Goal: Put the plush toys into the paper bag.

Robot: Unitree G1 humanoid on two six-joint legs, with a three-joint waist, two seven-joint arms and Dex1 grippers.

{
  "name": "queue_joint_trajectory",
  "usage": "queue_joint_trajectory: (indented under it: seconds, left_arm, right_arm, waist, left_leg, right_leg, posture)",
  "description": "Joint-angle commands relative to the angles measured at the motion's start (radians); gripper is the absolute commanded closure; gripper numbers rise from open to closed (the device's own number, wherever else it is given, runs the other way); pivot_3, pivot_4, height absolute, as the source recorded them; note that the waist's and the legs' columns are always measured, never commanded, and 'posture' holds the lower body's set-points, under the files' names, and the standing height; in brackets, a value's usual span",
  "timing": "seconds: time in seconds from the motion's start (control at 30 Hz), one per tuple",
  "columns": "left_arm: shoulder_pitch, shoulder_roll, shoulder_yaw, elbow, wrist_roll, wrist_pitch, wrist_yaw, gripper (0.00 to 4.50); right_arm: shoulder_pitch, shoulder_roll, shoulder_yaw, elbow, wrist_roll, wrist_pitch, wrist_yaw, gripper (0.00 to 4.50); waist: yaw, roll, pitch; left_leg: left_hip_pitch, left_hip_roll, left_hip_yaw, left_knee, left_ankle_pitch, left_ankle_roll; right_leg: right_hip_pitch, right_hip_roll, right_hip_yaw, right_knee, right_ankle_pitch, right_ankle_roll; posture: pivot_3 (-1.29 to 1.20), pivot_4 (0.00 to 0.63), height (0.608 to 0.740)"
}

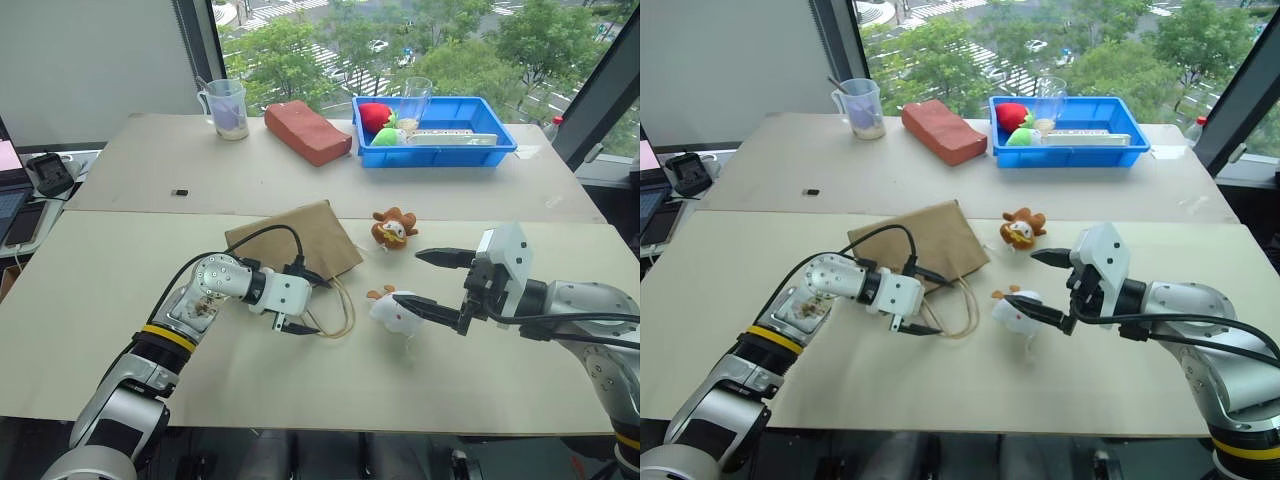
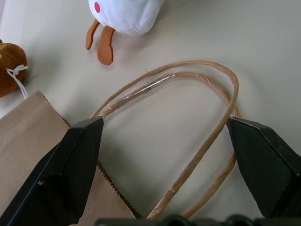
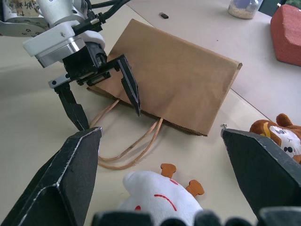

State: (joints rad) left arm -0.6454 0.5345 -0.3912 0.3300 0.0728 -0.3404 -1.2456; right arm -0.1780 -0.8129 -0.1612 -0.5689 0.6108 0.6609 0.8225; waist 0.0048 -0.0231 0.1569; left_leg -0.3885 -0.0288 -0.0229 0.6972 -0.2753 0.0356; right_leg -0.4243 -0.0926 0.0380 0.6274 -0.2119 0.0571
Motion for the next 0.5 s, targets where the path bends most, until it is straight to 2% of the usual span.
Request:
queue_joint_trajectory:
  seconds: [0.03,0.13,0.3,0.33,0.5]
  left_arm:
    - [-0.029,-0.005,-0.016,0.011,0.02,-0.048,0.0,0.61]
    - [-0.039,-0.019,-0.014,0.021,-0.002,-0.042,-0.007,1.83]
    - [-0.04,-0.028,-0.014,0.03,-0.007,-0.053,-0.014,4.2]
    - [-0.037,-0.031,-0.01,0.023,-0.02,-0.045,-0.02,4.47]
    - [-0.041,-0.036,0.035,-0.019,-0.132,0.022,-0.074,4.47]
  right_arm:
    - [-0.011,-0.011,-0.023,-0.025,0.01,-0.01,-0.002,0.0]
    - [-0.014,-0.015,-0.025,-0.031,0.014,-0.002,-0.006,0.0]
    - [-0.015,-0.019,-0.025,-0.03,0.015,0.0,-0.006,0.0]
    - [-0.016,-0.02,-0.025,-0.028,0.014,-0.001,-0.004,0.0]
    - [-0.017,-0.025,-0.026,-0.017,0.01,-0.004,0.0,0.0]
  waist:
    - [0.003,0.0,0.0]
    - [0.004,0.0,0.0]
    - [0.005,0.0,0.0]
    - [0.005,0.0,0.0]
    - [0.005,0.0,0.0]
  left_leg:
    - [0.0,0.0,0.0,0.0,0.0,0.0]
    - [0.0,0.0,0.0,0.0,0.0,0.0]
    - [0.0,0.0,0.0,0.0,0.0,0.0]
    - [0.0,0.0,0.0,0.0,0.0,0.0]
    - [0.0,0.0,0.0,0.0,0.0,0.0]
  right_leg:
    - [0.0,0.0,0.0,0.0,0.0,0.0]
    - [0.0,0.0,0.0,0.0,0.0,0.0]
    - [0.0,0.0,0.0,0.0,0.0,0.0]
    - [0.0,0.0,0.0,0.0,0.0,0.0]
    - [0.0,0.0,0.0,0.0,0.0,0.0]
  posture:
    - [0.0,0.15,0.74]
    - [0.0,0.15,0.74]
    - [0.0,0.15,0.74]
    - [0.0,0.15,0.74]
    - [0.0,0.15,0.74]
